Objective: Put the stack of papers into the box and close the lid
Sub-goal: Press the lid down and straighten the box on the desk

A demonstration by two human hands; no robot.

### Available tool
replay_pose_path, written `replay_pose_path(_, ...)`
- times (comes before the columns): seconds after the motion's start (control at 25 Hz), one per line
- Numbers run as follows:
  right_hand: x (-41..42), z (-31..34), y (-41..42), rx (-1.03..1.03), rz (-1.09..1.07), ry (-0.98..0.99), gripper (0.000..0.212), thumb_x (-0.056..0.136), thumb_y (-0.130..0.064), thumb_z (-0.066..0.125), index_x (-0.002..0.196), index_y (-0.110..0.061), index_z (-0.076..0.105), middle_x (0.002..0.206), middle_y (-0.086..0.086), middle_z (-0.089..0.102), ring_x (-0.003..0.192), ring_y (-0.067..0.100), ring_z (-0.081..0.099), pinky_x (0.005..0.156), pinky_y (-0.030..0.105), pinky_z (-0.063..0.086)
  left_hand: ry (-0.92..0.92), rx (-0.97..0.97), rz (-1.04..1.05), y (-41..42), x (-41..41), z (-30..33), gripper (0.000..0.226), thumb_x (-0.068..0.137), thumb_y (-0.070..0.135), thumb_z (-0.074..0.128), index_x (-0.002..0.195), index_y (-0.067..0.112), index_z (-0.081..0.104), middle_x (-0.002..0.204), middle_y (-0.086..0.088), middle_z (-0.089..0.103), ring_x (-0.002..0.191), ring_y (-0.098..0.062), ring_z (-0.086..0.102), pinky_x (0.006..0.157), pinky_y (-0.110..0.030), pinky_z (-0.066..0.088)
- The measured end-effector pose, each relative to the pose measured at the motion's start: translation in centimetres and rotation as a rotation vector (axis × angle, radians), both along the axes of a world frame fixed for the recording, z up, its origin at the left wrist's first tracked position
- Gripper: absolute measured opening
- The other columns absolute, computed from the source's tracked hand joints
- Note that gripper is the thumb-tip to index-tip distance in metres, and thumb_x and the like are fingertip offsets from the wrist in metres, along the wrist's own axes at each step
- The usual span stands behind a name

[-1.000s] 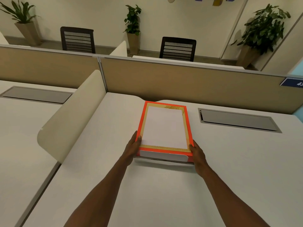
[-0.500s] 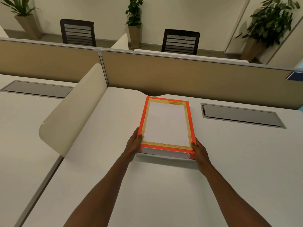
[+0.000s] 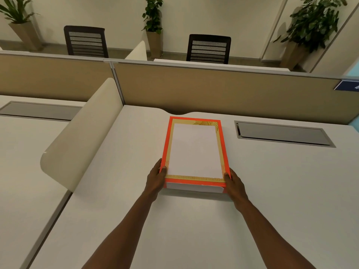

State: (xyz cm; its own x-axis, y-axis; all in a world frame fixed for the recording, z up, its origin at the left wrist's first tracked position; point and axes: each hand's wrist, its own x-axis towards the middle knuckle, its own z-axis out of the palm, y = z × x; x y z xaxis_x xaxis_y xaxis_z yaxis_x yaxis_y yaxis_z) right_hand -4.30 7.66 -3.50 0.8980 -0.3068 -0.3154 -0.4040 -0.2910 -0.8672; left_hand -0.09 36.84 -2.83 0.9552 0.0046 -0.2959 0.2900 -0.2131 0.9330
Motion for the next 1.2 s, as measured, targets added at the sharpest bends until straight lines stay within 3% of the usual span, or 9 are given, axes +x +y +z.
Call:
replay_pose_path(0.12, -0.1, 0.1, 0.3, -0.017, -0.005, 0.011, 0.042, 0.105, -0.038, 0.039, 0.146, -0.029, 0.040, 0.121, 0.001, 0.059, 0.091, 0.010, 0.062, 0.059, 0.020, 0.052, 0.000, 0.011, -0.003, 0.1, 0.1, -0.2, 0.045, 0.107, 0.037, 0.045, 0.152, 0.031, 0.040, 0.138, 0.003, 0.059, 0.120, -0.026, 0.062, 0.101, -0.051, 0.055)
replay_pose_path(0.36, -0.4, 0.3, 0.6, -0.100, 0.015, 0.023, 0.045, 0.106, -0.034, 0.037, 0.150, -0.026, 0.035, 0.130, 0.006, 0.058, 0.098, 0.020, 0.059, 0.079, 0.034, 0.056, -0.018, 0.088, -0.010, 0.1, -0.3, -0.4, 0.049, 0.108, 0.036, 0.042, 0.156, 0.029, 0.035, 0.142, 0.002, 0.058, 0.119, -0.024, 0.061, 0.096, -0.041, 0.054)
replay_pose_path(0.52, -0.7, 0.3, 0.5, -0.191, 0.047, 0.015, 0.045, 0.105, -0.031, 0.039, 0.149, -0.020, 0.038, 0.128, 0.010, 0.061, 0.094, 0.022, 0.062, 0.083, 0.042, 0.060, -0.018, 0.144, 0.004, 0.1, -0.6, -0.5, 0.051, 0.107, 0.036, 0.045, 0.156, 0.026, 0.036, 0.142, -0.001, 0.059, 0.119, -0.028, 0.063, 0.096, -0.045, 0.056)
replay_pose_path(0.64, -0.7, 0.4, 0.1, -0.218, 0.076, 0.043, 0.047, 0.104, -0.032, 0.043, 0.149, -0.018, 0.038, 0.136, 0.012, 0.058, 0.103, 0.024, 0.061, 0.092, 0.046, 0.057, -0.030, 0.193, -0.012, 0.4, -0.6, -0.3, 0.052, 0.105, 0.034, 0.049, 0.155, 0.023, 0.038, 0.144, -0.005, 0.058, 0.124, -0.031, 0.061, 0.099, -0.047, 0.055)
replay_pose_path(0.76, 0.5, 0.9, -0.2, -0.459, 0.133, 0.018, 0.067, 0.101, -0.040, 0.048, 0.156, -0.016, 0.019, 0.160, 0.013, 0.029, 0.138, 0.035, 0.041, 0.111, 0.051, 0.039, -0.181, 0.487, -0.079, 0.1, -0.1, 0.2, 0.065, 0.103, 0.037, 0.050, 0.159, 0.015, 0.025, 0.162, -0.011, 0.035, 0.146, -0.034, 0.039, 0.116, -0.052, 0.040)
replay_pose_path(0.88, 2.5, 1.6, 0.5, -0.711, 0.310, -0.093, 0.080, 0.096, -0.057, 0.043, 0.158, -0.021, 0.006, 0.167, 0.006, 0.005, 0.149, 0.032, 0.021, 0.114, 0.051, 0.032, -0.436, 0.840, -0.335, -1.3, 0.1, 0.4, 0.082, 0.096, 0.067, 0.037, 0.162, 0.028, 0.007, 0.171, -0.005, 0.005, 0.158, -0.030, 0.008, 0.126, -0.053, 0.018)
replay_pose_path(1.0, 4.5, 1.3, 1.1, -0.896, 0.467, -0.036, 0.083, 0.093, -0.069, 0.031, 0.158, -0.024, 0.004, 0.167, 0.005, 0.003, 0.151, 0.031, 0.012, 0.116, 0.052, 0.028, -0.410, 0.987, -0.494, -2.0, 0.2, -0.7, 0.100, 0.080, 0.091, 0.018, 0.161, 0.035, 0.005, 0.170, -0.002, -0.013, 0.157, -0.030, -0.014, 0.127, -0.055, 0.004)
replay_pose_path(1.2, 5.4, -0.3, 0.6, -0.986, 0.511, 0.000, 0.085, 0.089, -0.075, 0.022, 0.157, -0.023, 0.014, 0.167, 0.007, 0.008, 0.151, 0.033, 0.010, 0.117, 0.055, 0.026, -0.380, 1.007, -0.476, -1.8, 0.7, -2.3, 0.102, 0.079, 0.093, 0.016, 0.161, 0.034, 0.005, 0.171, -0.002, -0.010, 0.156, -0.028, -0.016, 0.128, -0.050, 0.006)
